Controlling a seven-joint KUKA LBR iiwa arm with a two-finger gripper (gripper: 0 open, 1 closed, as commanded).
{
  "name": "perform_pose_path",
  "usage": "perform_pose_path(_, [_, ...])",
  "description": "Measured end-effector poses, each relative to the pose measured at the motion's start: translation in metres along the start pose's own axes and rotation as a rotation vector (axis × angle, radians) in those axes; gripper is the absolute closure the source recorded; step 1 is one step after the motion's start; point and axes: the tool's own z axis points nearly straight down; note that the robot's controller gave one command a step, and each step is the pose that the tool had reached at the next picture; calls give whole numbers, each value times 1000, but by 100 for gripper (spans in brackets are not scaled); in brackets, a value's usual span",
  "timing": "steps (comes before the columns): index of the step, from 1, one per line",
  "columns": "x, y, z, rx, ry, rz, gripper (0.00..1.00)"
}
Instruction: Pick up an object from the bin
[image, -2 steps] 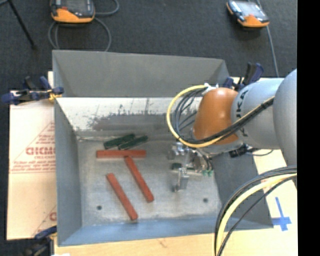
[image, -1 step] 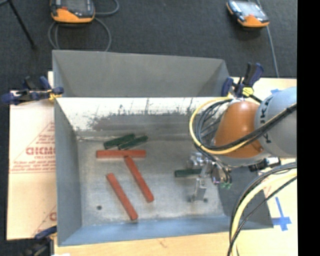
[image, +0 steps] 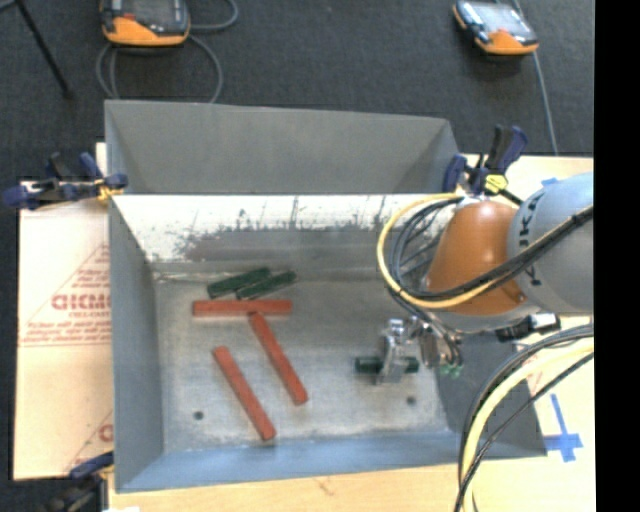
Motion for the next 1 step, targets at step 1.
perform_pose_path(1, [5, -15, -158, 1, -7, -9, 100])
